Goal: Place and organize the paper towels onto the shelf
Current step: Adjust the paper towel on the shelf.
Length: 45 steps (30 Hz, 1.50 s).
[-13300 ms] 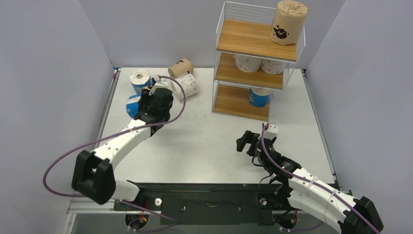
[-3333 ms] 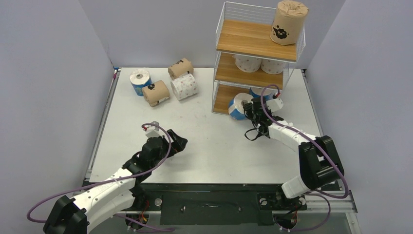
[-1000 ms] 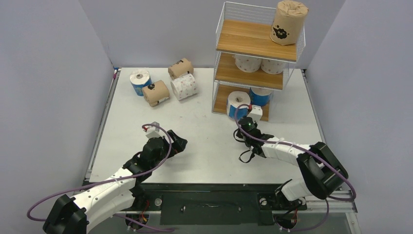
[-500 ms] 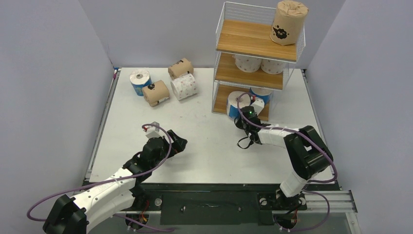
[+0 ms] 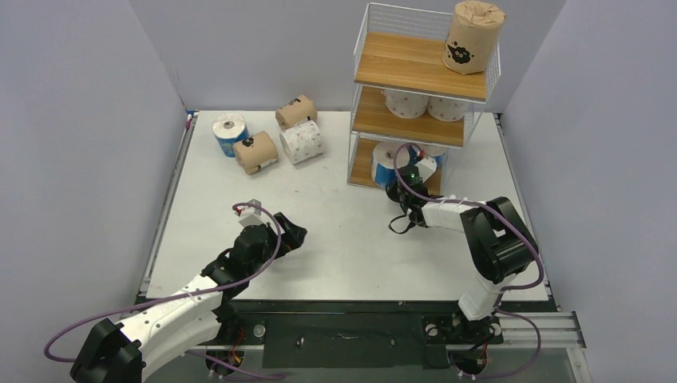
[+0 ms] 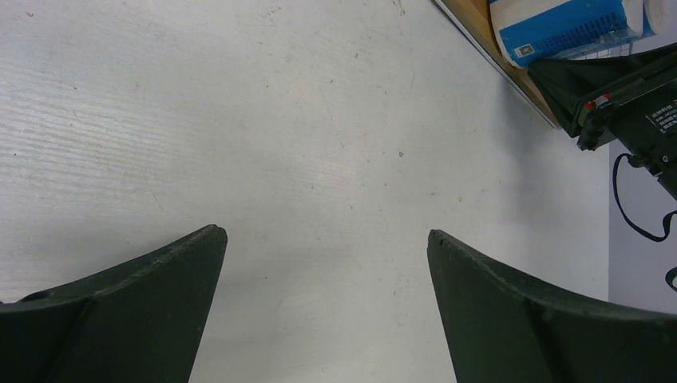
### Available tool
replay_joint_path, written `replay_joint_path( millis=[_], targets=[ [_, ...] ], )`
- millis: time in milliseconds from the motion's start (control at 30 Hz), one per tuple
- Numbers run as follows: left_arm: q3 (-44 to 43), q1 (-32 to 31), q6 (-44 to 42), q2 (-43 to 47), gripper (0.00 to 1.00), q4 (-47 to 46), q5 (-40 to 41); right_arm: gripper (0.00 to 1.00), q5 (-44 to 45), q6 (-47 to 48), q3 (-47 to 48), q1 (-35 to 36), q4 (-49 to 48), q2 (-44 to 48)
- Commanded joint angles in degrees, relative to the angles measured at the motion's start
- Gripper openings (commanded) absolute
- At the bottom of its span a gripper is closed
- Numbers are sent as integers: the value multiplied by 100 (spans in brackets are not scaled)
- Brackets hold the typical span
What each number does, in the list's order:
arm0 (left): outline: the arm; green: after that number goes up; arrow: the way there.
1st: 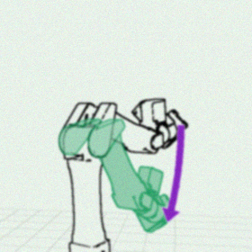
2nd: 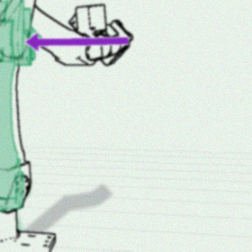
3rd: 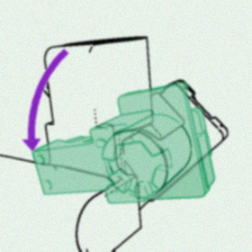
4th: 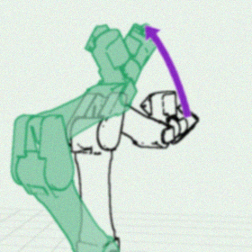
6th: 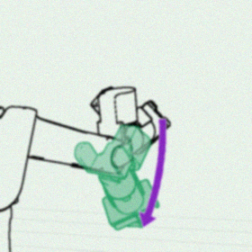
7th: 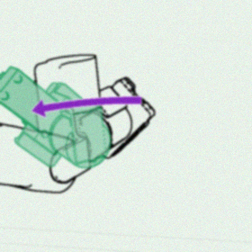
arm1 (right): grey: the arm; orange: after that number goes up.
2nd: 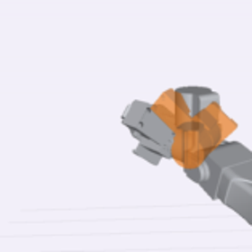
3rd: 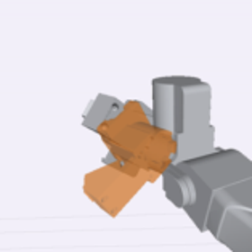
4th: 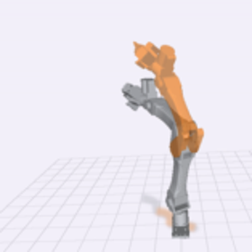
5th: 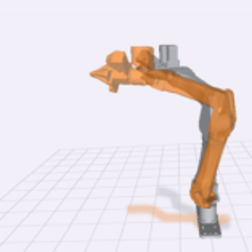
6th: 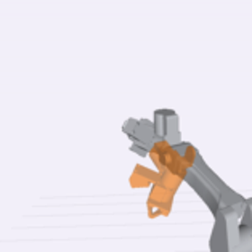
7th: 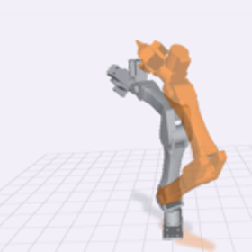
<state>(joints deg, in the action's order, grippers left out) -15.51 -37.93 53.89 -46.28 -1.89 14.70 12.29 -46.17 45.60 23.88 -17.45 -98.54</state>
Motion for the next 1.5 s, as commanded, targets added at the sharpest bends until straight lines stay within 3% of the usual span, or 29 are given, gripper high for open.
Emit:
replay_joint_path(
  millis=[0, 600, 867, 1167, 1467],
  targets=[
    [-38, -24, 8, 25, 97, -101, 85, 5, 2, -197, 373, -83, -416, -94],
    [-55, -25, -8, 45, 97, -41, 122, 5, -70, -582, 1004, -261, -495, -549],
    [-45, -30, -36, 199, 97, 47, 214, 6, -300, -717, 623, -261, -803, -370],
    [-67, -17, -75, 16, 97, -111, 128, 6, -958, -1328, -716, -261, -1857, 141],
    [-142, -30, -150, -32, 97, -123, 114, 2, -1479, -2592, -1054, -265, -4129, -440]
  ],
)
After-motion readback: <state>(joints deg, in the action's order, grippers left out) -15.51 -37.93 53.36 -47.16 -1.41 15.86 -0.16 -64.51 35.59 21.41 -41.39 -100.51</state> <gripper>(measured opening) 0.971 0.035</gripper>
